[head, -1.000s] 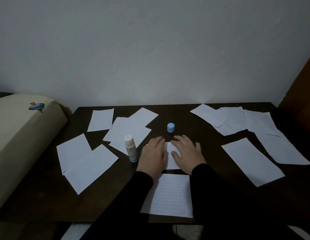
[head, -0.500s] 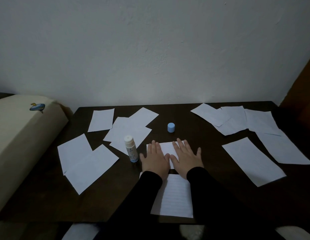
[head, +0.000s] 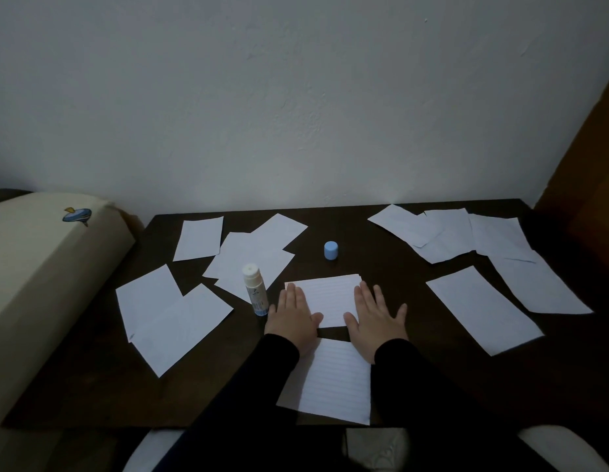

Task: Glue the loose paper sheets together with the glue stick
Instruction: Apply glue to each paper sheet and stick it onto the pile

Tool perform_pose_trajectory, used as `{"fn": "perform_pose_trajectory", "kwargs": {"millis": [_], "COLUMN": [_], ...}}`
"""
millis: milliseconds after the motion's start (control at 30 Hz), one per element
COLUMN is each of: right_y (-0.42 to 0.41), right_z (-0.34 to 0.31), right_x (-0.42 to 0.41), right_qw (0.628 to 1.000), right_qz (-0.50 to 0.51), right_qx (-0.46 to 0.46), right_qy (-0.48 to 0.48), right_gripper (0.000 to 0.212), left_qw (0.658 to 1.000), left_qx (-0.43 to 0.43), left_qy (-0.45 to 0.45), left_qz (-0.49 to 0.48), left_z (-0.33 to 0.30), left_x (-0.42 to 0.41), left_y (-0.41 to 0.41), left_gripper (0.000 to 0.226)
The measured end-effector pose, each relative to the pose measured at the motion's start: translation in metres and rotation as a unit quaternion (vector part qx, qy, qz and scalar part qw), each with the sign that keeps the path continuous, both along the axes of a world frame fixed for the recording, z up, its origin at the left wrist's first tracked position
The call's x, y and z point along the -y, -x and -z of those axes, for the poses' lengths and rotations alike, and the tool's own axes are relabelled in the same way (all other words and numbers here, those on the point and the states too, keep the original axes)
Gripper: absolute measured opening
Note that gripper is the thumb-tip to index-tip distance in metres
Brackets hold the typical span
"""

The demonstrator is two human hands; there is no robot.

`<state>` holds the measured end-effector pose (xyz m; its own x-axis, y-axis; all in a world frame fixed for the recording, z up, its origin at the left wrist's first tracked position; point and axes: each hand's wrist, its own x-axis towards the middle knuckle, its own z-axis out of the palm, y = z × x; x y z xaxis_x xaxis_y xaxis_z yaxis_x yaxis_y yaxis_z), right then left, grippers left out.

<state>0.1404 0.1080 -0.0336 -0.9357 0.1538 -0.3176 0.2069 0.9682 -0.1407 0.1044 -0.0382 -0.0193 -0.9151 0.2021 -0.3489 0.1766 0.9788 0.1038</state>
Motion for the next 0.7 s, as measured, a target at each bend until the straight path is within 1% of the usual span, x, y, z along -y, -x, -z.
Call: {"fn": "perform_pose_trajectory", "kwargs": {"millis": [133, 200, 267, 333, 400, 467, 533, 600, 700], "right_y": [0.002, 0.006, 0.01, 0.015, 0.021, 0.023, 0.023, 0.021, 0.019], "right_z": [-0.006, -0.013, -0.018, -0.017, -0.013, -0.007, -0.002, -0.001, -0.001], "right_x": [0.0, 0.003, 0.007, 0.009, 0.009, 0.006, 0.004, 0.004, 0.006], "right_qw": [0.999, 0.999, 1.0, 0.997, 0.995, 0.993, 0.993, 0.995, 0.998], "right_qz": [0.004, 0.008, -0.002, -0.04, -0.089, -0.117, -0.116, -0.099, -0.061], "right_qx": [0.032, 0.032, -0.017, -0.06, -0.039, -0.011, -0.014, -0.022, -0.015], "right_qy": [0.001, -0.006, -0.02, -0.021, -0.003, -0.002, -0.004, -0.004, -0.004], "right_gripper": [0.061, 0.062, 0.06, 0.056, 0.054, 0.053, 0.053, 0.055, 0.063], "left_qw": [1.0, 0.999, 0.995, 0.993, 0.993, 0.994, 0.996, 0.998, 1.0], "left_qx": [0.016, -0.017, -0.066, -0.08, -0.061, -0.042, -0.038, -0.034, -0.014], "left_qy": [-0.015, -0.03, -0.057, -0.07, -0.056, -0.029, -0.015, -0.004, -0.011], "left_qz": [0.002, 0.017, 0.042, 0.059, 0.082, 0.093, 0.082, 0.051, 0.0], "left_z": [-0.003, -0.006, -0.008, -0.008, -0.001, 0.007, 0.01, 0.009, 0.007], "left_x": [0.005, 0.004, -0.002, -0.009, -0.015, -0.015, -0.013, -0.011, -0.007], "left_y": [-0.002, -0.002, -0.001, 0.002, 0.003, 0.002, 0.005, 0.006, 0.006], "left_gripper": [0.07, 0.068, 0.063, 0.058, 0.057, 0.056, 0.058, 0.062, 0.066]}}
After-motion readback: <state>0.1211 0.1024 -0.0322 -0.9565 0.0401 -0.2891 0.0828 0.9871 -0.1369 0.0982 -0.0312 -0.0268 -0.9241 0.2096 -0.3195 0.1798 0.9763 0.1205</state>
